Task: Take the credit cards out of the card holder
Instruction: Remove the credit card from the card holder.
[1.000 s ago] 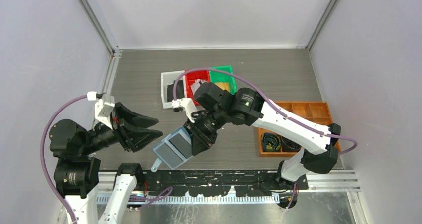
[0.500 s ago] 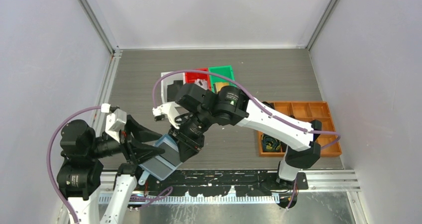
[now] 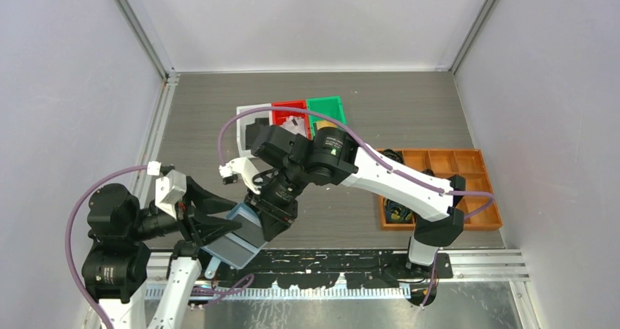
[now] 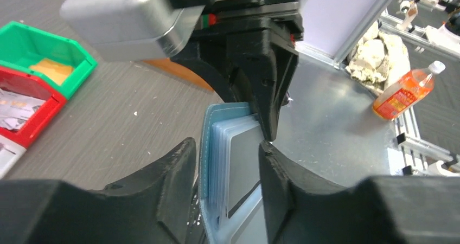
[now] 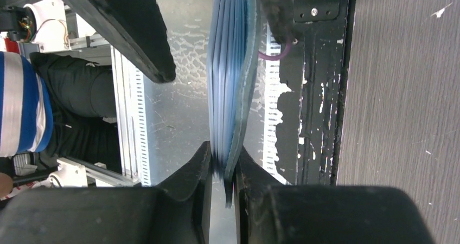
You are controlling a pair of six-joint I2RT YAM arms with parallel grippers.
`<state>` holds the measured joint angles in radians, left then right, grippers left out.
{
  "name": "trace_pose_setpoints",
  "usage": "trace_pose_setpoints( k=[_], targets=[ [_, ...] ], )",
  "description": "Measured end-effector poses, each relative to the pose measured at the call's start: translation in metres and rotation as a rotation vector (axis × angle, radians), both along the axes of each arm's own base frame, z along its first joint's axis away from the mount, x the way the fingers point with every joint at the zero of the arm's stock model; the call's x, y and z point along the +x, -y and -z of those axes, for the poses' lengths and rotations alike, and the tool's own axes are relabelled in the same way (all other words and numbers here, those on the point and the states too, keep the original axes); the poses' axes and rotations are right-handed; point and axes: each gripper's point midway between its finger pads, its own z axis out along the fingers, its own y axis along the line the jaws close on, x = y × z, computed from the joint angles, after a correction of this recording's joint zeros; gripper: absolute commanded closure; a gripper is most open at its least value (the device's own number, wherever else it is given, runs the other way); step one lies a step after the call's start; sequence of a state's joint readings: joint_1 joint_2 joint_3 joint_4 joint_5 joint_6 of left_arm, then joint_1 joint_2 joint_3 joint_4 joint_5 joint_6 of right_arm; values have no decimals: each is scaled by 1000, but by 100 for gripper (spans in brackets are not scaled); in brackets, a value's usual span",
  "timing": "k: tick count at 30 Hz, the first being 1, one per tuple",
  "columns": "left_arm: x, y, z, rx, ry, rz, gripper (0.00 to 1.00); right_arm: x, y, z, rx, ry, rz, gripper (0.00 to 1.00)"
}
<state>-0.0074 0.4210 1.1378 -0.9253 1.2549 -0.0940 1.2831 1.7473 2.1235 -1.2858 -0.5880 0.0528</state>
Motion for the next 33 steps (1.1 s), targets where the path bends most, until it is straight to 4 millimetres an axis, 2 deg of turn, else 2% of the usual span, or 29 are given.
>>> trace_pose_setpoints(
  k=[3,9,15,17,20,23,25,27,30,33],
  targets=[
    [-5,1,-3,-1,17,20,68,-2,4,6,-21,-6,-3,99],
    [-12,4,-6,-24,-35,97,67,-10,4,4,-12,1,-34,99],
    [-16,6,-7,-47,-117,153,69,-9,-1,-10,44,33,-65,99],
    [-18,7,-7,-55,-139,173,73,-9,-1,-12,52,41,-71,99],
    [-21,7,-7,-66,-167,202,87,-8,-2,-16,64,55,-81,98],
    [-23,8,-5,-76,-197,223,99,-7,-3,-15,52,59,-85,83],
    [-22,8,-4,-77,-204,222,100,-5,-3,-14,44,59,-80,66],
    [-18,8,-3,-74,-202,208,100,-1,-5,-12,48,60,-63,55],
    [-8,7,-1,-73,-207,166,100,14,-16,-5,110,66,4,48],
    [6,7,3,-85,-212,91,100,36,-16,0,219,9,143,45]
  ],
)
